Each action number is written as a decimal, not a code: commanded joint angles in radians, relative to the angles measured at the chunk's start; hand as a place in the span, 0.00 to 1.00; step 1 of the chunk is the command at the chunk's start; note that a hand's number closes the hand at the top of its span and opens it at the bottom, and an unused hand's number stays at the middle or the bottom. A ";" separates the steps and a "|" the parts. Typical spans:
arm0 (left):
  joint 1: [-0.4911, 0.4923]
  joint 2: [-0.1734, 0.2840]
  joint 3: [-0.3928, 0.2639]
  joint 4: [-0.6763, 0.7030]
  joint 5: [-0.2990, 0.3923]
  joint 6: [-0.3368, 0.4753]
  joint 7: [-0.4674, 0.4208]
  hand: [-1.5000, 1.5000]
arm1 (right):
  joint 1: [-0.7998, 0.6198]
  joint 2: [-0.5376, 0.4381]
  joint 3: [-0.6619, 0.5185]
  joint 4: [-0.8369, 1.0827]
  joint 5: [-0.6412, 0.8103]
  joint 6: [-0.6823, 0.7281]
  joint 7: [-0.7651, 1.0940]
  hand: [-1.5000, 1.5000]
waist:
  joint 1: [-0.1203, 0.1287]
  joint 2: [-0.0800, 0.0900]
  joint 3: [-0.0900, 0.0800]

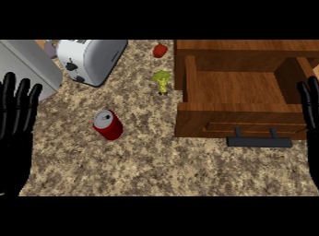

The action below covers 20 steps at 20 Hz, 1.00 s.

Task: Pick up the can, place it into the drawer and close the drawer

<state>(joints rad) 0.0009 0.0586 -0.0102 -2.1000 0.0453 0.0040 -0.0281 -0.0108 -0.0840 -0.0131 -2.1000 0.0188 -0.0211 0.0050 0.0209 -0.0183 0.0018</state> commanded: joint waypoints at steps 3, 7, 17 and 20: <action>-0.050 0.018 -0.066 0.037 0.042 -0.097 -0.022 0.00 | -0.019 0.023 0.035 0.024 0.047 -0.014 -0.046 0.00 | -0.023 0.019 -0.002; -0.028 0.079 -0.098 0.160 0.007 -0.123 0.155 0.00 | 0.056 0.009 0.010 0.046 0.000 -0.009 0.152 0.00 | -0.050 0.029 0.001; -0.124 0.078 -0.075 0.132 0.038 -0.128 0.368 0.00 | 0.162 0.000 -0.021 -0.074 -0.010 0.002 0.258 0.00 | -0.026 0.017 -0.002; -0.081 0.048 -0.103 0.069 0.047 -0.119 0.410 0.00 | 0.112 -0.050 -0.138 0.038 -0.111 0.074 0.165 0.00 | -0.022 0.018 -0.002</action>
<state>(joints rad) -0.0956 0.1205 -0.1104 -2.0109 0.0855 -0.1155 0.3432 0.1107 -0.1021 -0.0745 -2.0977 -0.0247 0.0058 0.2015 -0.0036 -0.0006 0.0003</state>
